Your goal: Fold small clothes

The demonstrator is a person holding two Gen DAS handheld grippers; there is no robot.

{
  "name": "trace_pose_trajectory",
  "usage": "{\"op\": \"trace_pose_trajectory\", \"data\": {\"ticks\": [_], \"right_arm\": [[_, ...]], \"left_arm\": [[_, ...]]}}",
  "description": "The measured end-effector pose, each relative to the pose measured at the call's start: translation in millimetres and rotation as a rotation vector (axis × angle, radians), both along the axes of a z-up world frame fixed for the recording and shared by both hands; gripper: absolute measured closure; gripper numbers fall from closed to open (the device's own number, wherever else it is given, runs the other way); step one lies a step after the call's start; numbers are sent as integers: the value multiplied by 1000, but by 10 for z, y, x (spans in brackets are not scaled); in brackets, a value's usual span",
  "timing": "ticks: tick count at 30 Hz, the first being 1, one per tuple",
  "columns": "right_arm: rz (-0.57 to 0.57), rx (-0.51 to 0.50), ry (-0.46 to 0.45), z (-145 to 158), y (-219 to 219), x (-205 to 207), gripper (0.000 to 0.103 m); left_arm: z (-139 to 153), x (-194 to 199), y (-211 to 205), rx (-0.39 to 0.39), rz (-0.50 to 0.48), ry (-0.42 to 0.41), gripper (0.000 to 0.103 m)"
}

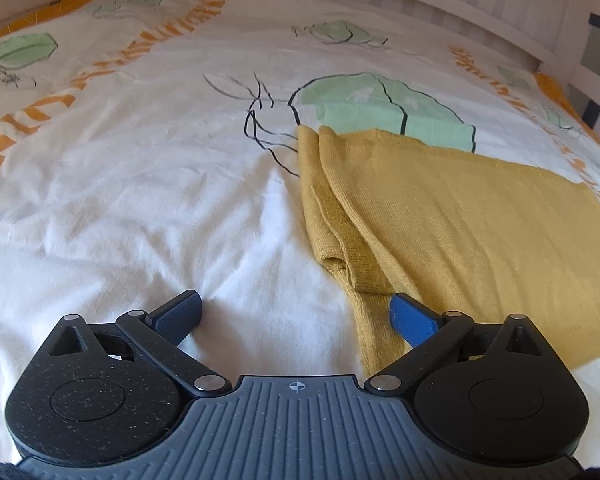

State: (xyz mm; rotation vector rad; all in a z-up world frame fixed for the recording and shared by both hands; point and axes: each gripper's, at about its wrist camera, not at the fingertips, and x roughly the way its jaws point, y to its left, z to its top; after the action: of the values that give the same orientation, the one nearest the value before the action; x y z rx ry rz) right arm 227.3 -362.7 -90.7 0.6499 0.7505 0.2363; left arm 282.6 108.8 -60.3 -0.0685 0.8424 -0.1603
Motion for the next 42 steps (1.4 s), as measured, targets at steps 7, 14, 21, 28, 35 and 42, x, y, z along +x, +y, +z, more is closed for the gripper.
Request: {"op": "trace_pose_trajectory", "data": {"ticks": [7, 14, 21, 28, 35, 42], "right_arm": [[68, 96, -36, -109, -34, 210, 0], [91, 79, -101, -133, -27, 86, 0], [88, 116, -137, -164, -77, 46, 0], [84, 150, -158, -184, -111, 33, 0], [83, 161, -153, -185, -122, 41, 0], [94, 193, -103, -164, -167, 140, 0]], "left_arm": [[469, -124, -43, -87, 95, 39, 3], [786, 112, -873, -54, -24, -1, 3], [543, 447, -1637, 6, -92, 26, 4], [208, 674, -1883, 56, -89, 96, 8], [5, 708, -1981, 111, -88, 119, 0], [-7, 729, -1977, 106, -93, 131, 0]]}}
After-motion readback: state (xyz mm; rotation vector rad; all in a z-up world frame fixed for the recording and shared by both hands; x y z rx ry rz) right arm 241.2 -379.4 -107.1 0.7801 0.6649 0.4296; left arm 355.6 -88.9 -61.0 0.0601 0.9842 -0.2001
